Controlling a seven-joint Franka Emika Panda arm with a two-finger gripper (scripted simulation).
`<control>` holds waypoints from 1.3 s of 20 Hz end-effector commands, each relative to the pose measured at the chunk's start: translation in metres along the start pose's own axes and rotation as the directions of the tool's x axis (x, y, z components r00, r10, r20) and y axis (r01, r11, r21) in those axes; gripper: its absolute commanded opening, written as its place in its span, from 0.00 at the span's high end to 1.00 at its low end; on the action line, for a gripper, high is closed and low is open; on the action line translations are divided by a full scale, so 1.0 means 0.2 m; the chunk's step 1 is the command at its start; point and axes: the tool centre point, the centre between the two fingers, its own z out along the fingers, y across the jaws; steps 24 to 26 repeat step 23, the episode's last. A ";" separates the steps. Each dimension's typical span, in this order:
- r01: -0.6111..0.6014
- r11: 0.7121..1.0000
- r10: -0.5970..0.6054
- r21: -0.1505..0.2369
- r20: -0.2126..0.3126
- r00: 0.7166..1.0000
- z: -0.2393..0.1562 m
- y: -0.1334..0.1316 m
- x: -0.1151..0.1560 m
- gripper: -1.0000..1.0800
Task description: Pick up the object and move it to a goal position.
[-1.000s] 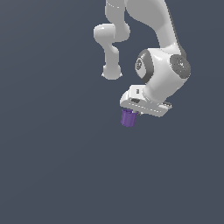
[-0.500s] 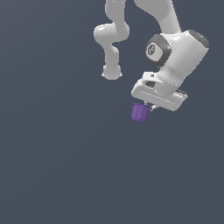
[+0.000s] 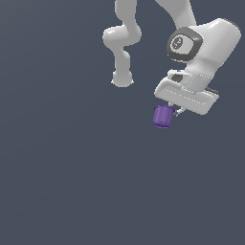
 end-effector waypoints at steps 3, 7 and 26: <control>-0.035 0.999 0.035 0.005 -0.076 0.996 -0.08 -0.05 -0.01 1.00; -0.060 0.998 0.060 0.007 -0.130 0.990 -0.13 -0.09 -0.02 1.00; -0.101 0.995 0.101 0.008 -0.219 0.971 -0.21 -0.15 -0.04 1.00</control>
